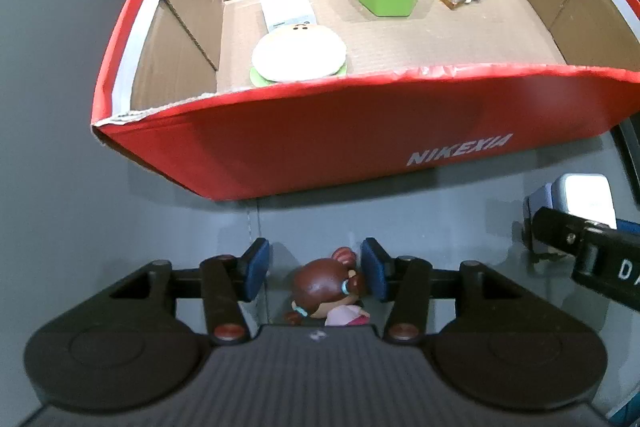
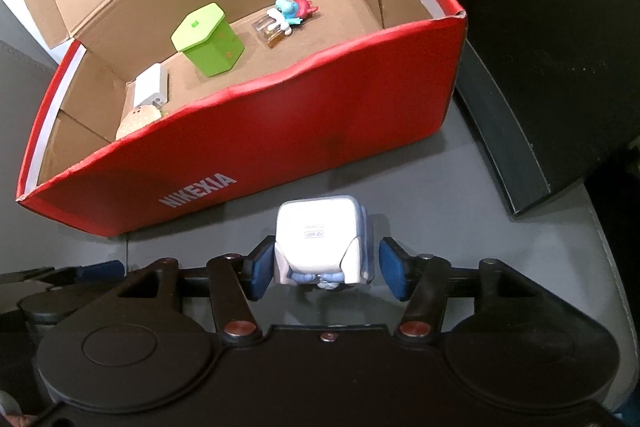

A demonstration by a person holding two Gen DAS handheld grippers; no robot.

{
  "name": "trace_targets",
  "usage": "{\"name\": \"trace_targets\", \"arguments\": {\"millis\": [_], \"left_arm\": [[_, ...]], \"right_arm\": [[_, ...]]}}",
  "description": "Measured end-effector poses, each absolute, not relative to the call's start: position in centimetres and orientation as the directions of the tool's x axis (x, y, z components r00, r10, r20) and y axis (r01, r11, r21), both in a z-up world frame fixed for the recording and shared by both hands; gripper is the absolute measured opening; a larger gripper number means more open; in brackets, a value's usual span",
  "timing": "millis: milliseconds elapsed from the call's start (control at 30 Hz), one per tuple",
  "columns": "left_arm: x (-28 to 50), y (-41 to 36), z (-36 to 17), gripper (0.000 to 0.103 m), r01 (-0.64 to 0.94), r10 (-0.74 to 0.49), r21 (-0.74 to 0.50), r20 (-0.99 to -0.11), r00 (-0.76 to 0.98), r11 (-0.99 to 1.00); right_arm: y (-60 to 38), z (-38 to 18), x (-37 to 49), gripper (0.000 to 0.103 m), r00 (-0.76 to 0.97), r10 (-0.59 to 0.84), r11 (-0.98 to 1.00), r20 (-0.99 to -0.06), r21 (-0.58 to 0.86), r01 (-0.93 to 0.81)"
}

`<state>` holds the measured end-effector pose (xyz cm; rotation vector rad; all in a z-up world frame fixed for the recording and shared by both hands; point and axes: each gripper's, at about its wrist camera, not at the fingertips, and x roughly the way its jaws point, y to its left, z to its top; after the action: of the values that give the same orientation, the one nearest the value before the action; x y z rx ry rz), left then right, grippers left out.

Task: Organize objects
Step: 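Close the left tool on the doll while the right tool grasps the white cube charger, then lift the doll with the left tool while the right tool lifts the cube charger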

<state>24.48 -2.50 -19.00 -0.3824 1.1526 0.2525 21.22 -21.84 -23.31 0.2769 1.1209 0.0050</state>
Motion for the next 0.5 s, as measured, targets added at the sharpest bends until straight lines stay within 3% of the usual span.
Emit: {"name": "trace_targets", "arguments": {"millis": [67, 100, 200, 333, 500], "left_arm": [[24.6, -2.2, -19.1, 0.042, -0.382, -0.025, -0.188, -0.920, 0.392, 0.905], [24.6, -2.0, -19.2, 0.033, -0.385, -0.047, -0.211, -0.918, 0.393, 0.898], [24.2, -1.9, -19.0, 0.029, -0.400, -0.046, -0.214, -0.920, 0.390, 0.891], [23.7, -1.8, -18.4, 0.014, -0.395, -0.064, -0.235, -0.915, 0.400, 0.888], [23.2, -1.5, -17.8, 0.010, -0.398, -0.080, -0.260, -0.907, 0.415, 0.880]], "right_arm": [[-21.7, -23.4, 21.3, 0.051, 0.435, 0.146, 0.967, -0.888, 0.221, 0.125], [-21.7, -23.4, 21.3, 0.051, 0.437, 0.148, 0.968, -0.887, 0.221, 0.121], [-21.9, -23.2, 21.2, 0.049, 0.443, 0.152, 0.966, -0.883, 0.227, 0.122], [-22.1, -22.8, 21.0, 0.046, 0.447, 0.169, 0.959, -0.878, 0.251, 0.129], [-22.1, -22.2, 20.9, 0.044, 0.455, 0.192, 0.950, -0.870, 0.281, 0.136]]}}
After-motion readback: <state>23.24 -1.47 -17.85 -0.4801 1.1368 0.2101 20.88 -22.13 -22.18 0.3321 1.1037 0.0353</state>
